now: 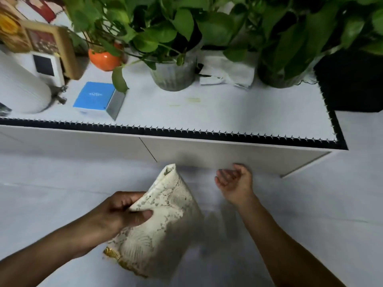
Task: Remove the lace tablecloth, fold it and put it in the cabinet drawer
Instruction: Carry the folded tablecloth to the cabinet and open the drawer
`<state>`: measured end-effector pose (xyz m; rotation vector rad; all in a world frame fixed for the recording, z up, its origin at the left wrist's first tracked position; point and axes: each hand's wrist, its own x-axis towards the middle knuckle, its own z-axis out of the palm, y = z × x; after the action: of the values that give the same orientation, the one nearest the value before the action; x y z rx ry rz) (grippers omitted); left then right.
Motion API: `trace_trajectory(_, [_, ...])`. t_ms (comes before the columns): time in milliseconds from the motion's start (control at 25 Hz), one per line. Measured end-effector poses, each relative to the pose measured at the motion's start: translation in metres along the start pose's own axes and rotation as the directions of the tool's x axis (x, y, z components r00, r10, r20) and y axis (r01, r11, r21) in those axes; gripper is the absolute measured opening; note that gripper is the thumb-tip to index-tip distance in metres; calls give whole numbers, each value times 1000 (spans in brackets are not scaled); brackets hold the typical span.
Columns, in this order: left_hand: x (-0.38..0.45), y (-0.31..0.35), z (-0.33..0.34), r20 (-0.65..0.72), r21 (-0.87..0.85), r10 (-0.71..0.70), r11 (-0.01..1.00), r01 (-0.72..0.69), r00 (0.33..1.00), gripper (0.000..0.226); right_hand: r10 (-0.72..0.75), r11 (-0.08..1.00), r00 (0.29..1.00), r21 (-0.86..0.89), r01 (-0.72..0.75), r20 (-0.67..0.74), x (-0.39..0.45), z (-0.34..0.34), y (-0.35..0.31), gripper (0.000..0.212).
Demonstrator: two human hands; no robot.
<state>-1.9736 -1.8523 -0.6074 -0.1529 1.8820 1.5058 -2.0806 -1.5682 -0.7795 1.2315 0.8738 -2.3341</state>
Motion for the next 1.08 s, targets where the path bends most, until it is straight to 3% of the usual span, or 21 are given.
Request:
trace_trajectory(120, [-15,5,-16,3,24,-7,1000,7,1000,38,-89,980,996,177,89,-10,6,-7,-12,13])
trace_trajectory(200, [-15,13,-23,85,89,4,996,-12,996,42,-114,976,994,189,112,-2,0,-15,-20,13])
trace_trajectory(280, [-6,23,-25,183,123,3,992,-25,983,45,-38,996,999,78,35,39,-19,-19,-18,12])
trace_trajectory(360, [0,33,-28,290,185,21,980,-78,957,38,94,965,995,-249,-83,31,-49,-29,-4,14])
trace_trajectory(400, [2,38,-30,349,180,43,977,-112,936,31,107,869,993,-489,-73,42,-72,-38,-1,19])
trace_trajectory(440, [3,43,-32,392,156,65,978,-136,918,24,30,730,997,-683,24,67,-95,-47,1,18])
trace_trajectory(480, [4,46,-36,412,136,91,978,-160,907,22,-120,610,976,-762,215,180,-116,-53,0,15])
trace_trajectory(520, [5,51,-41,404,114,136,974,-198,905,21,-275,533,897,-722,441,345,-137,-54,-5,18])
trace_trajectory(560, [5,56,-45,372,75,192,969,-236,908,23,-424,381,760,-664,644,493,-155,-53,-12,23])
trace_trajectory(600, [5,60,-49,318,28,238,965,-260,918,27,-521,86,594,-655,751,613,-165,-49,-21,28])
trace_trajectory(640, [5,66,-53,256,-19,264,963,-268,930,34,-519,-279,463,-655,703,718,-170,-40,-29,31])
trace_trajectory(680, [4,72,-55,197,-65,279,960,-272,940,41,-453,-527,447,-636,563,771,-171,-31,-36,31])
trace_trajectory(720, [5,76,-53,141,-103,295,954,-282,945,46,-413,-630,528,-652,423,742,-168,-22,-40,30])
trace_trajectory(760, [7,80,-49,79,-130,316,944,-304,946,45,-406,-654,601,-679,335,688,-166,-16,-42,29])
trace_trajectory(840, [11,88,-39,-23,-190,335,924,-333,942,35,-394,-608,682,-731,311,617,-165,-15,-45,34])
trace_trajectory(960, [15,97,-22,-51,-285,325,901,-326,944,31,-467,-359,685,-827,432,560,-167,-33,-50,49])
trace_trajectory(1080, [16,105,-13,-85,-357,369,856,-374,926,33,-427,-39,821,-915,401,378,-174,-51,-47,52])
